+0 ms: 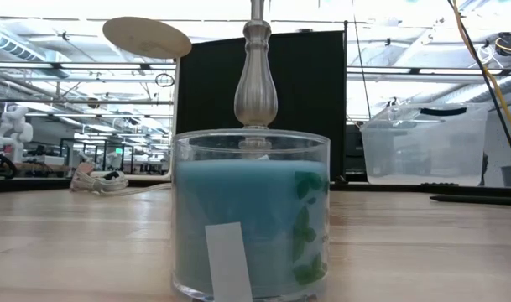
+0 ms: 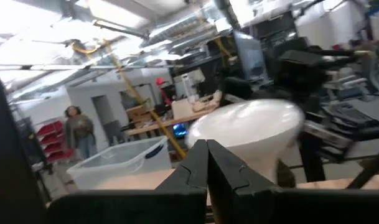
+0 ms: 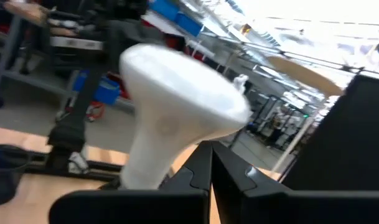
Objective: Screw lightbulb
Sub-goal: Insert the lightbulb into the silver lamp socket
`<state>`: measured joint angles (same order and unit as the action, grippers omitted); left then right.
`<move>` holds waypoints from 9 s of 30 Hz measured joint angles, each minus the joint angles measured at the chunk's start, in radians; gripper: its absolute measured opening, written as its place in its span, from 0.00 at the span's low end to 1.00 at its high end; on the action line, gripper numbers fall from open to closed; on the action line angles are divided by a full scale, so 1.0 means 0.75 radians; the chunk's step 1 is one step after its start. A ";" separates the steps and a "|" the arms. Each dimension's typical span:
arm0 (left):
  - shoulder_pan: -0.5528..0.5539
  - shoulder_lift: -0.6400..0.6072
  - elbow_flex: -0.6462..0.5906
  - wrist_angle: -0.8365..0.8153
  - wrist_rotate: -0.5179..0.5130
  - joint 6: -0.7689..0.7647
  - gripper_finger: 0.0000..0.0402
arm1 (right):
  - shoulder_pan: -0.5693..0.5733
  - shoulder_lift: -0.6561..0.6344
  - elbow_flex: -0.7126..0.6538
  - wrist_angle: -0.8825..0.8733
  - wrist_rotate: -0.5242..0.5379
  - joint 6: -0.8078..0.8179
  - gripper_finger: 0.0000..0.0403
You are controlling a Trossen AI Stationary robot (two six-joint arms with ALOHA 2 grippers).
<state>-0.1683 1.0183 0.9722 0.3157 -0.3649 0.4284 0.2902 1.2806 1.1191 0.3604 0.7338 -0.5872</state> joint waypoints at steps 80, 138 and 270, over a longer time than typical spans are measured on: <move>0.077 0.125 0.003 0.122 0.094 -0.004 0.00 | -0.089 -0.005 0.000 0.093 -0.127 -0.048 0.00; -0.078 0.093 0.001 0.118 0.044 0.129 0.00 | -0.083 -0.001 -0.001 0.114 -0.042 -0.190 0.00; 0.145 0.130 0.040 0.032 0.015 -0.036 0.00 | 0.045 0.001 -0.001 -0.046 -0.113 -0.167 0.00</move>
<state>-0.0599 1.1156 1.0019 0.3397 -0.3534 0.4014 0.3237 1.2812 1.1187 0.3261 0.6487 -0.7127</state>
